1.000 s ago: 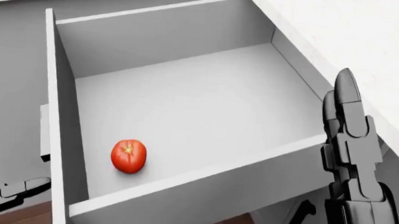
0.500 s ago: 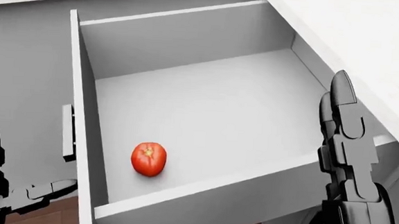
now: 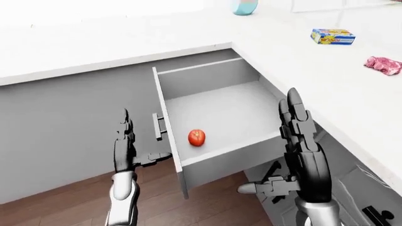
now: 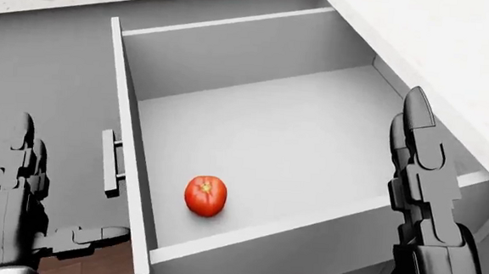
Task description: Close the left drawer.
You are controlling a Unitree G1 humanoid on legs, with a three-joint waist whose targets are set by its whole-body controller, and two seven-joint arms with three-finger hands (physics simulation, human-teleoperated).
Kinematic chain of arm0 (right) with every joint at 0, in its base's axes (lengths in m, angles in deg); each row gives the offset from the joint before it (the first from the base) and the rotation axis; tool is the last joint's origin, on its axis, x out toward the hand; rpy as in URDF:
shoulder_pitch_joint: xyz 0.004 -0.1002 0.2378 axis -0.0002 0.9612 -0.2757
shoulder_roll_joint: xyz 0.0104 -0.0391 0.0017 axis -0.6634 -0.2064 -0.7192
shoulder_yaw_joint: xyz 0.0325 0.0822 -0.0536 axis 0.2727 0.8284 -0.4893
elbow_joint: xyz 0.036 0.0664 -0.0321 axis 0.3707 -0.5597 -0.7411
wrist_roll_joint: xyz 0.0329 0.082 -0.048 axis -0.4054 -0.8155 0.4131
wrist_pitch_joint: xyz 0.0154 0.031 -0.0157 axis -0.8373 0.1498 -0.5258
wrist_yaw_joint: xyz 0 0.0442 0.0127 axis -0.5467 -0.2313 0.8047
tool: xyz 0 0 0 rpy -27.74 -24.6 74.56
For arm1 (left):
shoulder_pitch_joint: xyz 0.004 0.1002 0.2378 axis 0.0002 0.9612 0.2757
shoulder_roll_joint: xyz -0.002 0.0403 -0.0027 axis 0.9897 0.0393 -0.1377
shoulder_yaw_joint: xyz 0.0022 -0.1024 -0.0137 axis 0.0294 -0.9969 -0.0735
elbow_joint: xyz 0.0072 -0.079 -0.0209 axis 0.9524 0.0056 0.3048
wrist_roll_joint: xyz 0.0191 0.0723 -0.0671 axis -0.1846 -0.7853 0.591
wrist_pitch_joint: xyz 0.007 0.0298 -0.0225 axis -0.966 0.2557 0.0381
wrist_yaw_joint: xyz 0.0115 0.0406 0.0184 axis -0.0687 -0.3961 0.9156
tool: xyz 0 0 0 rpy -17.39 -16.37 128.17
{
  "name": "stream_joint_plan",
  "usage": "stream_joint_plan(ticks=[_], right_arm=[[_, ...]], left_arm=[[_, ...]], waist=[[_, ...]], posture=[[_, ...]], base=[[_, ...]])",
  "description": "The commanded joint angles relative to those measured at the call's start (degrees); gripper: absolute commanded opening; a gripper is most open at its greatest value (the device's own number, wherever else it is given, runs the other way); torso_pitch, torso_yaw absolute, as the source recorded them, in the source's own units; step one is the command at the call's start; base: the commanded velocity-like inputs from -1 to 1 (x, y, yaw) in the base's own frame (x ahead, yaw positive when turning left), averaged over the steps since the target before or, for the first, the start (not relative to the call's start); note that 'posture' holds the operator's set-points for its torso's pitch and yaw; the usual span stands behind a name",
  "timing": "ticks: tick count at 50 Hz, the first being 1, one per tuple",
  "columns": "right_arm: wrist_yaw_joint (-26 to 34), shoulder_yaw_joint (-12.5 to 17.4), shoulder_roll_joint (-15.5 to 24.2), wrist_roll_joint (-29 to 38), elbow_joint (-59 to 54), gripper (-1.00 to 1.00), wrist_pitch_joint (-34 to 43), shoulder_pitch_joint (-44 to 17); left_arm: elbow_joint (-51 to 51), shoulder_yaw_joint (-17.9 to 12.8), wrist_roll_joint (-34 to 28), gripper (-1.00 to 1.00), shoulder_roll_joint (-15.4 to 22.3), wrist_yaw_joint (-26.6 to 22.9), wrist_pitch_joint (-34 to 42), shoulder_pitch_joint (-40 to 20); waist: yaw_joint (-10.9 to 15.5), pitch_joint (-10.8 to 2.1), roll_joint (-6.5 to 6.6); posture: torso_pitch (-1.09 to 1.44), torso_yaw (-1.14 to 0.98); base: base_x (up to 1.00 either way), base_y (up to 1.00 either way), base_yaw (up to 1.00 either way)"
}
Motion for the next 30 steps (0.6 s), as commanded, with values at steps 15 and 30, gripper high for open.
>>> stream_joint_plan(ticks=[15,30], right_arm=[[-0.37,0.06,0.01,-0.22,1.83,1.0,-1.76,-0.59],[-0.3,0.15,0.0,-0.23,1.83,1.0,-1.65,-0.64]], left_arm=[[2.49,3.94,-4.85,1.0,-1.1,-2.63,3.79,-3.3],[4.36,6.31,-6.84,1.0,-2.72,-3.64,6.34,-5.45]], waist=[[-0.57,-0.6,-0.13],[-0.63,-0.73,-0.29]], posture=[[0.0,0.0],[0.0,0.0]], base=[[0.0,0.0,0.0],[0.0,0.0,0.0]])
